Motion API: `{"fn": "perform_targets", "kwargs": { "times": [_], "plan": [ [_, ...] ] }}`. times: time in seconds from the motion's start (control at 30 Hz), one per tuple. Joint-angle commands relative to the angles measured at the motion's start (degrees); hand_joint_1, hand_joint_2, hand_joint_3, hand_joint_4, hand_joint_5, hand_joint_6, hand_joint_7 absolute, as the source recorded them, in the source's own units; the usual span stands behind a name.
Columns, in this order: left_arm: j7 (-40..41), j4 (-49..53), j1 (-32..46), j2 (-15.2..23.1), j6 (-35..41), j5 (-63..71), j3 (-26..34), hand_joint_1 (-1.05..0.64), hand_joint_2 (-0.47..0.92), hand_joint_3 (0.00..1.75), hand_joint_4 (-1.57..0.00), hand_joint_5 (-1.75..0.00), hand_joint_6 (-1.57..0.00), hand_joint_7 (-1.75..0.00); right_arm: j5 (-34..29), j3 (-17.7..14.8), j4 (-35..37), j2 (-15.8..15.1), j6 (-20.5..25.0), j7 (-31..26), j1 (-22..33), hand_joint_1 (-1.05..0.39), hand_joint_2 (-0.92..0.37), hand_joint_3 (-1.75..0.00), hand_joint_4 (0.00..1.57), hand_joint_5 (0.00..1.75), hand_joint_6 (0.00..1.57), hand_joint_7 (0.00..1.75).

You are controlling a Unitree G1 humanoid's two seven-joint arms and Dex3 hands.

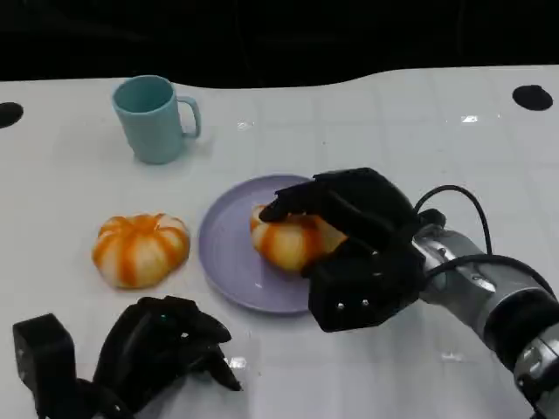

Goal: Grasp the bread from the table and place it into the plate.

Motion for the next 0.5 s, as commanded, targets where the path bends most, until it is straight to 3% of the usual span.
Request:
{"fn": "perform_targets", "kwargs": {
  "times": [0.03,0.2,0.5],
  "plan": [
    [0.78,-0.73,0.42,0.74,0.39,0.13,0.26,-1.05,0.73,0.0,-1.57,-0.59,-1.57,-0.19,-0.08,0.56,-0.71,-0.65,1.74,2.1,-1.63,-0.54,-0.92,-0.14,0.21,0.33,0.32,0.0],
    [0.85,-0.71,0.4,0.83,0.51,0.26,0.24,-1.05,0.73,0.0,-1.57,-0.59,-1.57,-0.19,0.48,0.22,-2.94,-1.17,3.43,4.25,-0.77,-0.66,-0.92,-0.22,0.04,0.26,0.21,0.0],
    [0.8,-0.69,0.21,0.73,0.91,0.12,0.3,-1.05,0.73,0.0,-1.57,-0.59,-1.57,-0.19,1.32,-0.51,-7.9,-3.25,4.42,7.31,1.26,-0.69,-0.92,-0.22,0.0,0.28,0.17,0.0]
  ]
}}
